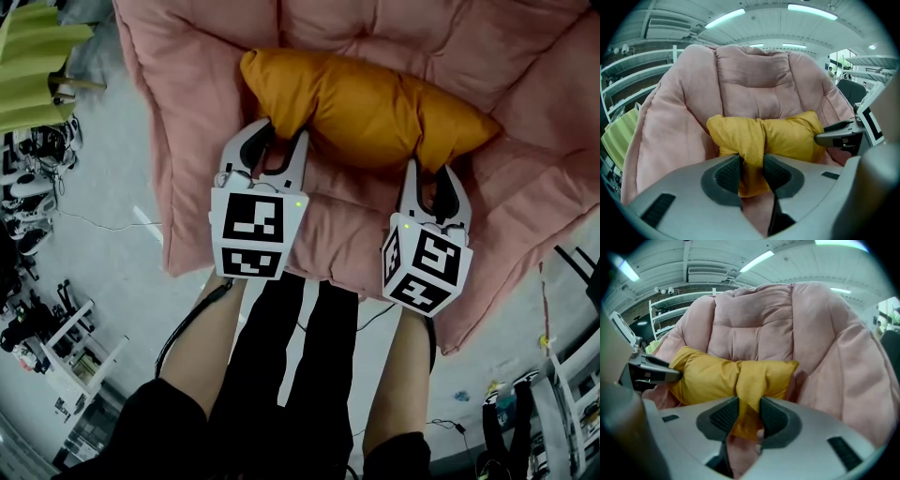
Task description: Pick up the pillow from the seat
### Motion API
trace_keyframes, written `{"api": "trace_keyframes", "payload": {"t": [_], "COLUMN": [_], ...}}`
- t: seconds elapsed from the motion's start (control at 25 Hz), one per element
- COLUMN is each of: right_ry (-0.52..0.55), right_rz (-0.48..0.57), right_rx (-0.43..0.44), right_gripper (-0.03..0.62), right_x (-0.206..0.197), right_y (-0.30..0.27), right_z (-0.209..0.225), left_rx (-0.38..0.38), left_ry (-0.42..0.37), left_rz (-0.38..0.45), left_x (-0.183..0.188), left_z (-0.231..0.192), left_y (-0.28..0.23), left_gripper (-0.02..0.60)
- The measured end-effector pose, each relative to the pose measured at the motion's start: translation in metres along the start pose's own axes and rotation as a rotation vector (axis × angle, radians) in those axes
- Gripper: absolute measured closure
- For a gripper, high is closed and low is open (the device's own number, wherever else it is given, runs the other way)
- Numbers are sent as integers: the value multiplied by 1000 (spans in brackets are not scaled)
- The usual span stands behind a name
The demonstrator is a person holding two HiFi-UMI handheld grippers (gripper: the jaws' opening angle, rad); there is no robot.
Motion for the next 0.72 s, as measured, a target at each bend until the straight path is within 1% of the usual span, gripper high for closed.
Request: {"api": "trace_keyframes", "payload": {"t": [0.44, 0.72], "right_ry": [-21, -20], "right_rz": [32, 51], "right_rx": [-18, -17], "right_gripper": [436, 437], "right_x": [-1, 3], "right_y": [21, 37], "right_z": [7, 9], "left_rx": [-10, -1], "left_ry": [-17, -25], "left_rz": [37, 58], "left_x": [7, 14], "left_z": [10, 14], "left_y": [13, 26], "left_gripper": [443, 443]}}
Point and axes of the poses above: the fingertips, and each gripper's own axes: y backward along the fingers, z to its right, x out of its top, the point moved 3 cm from there along y, backward along the fingers, and after that the axes turned 8 degrees about -y, right-handed, at the moved point
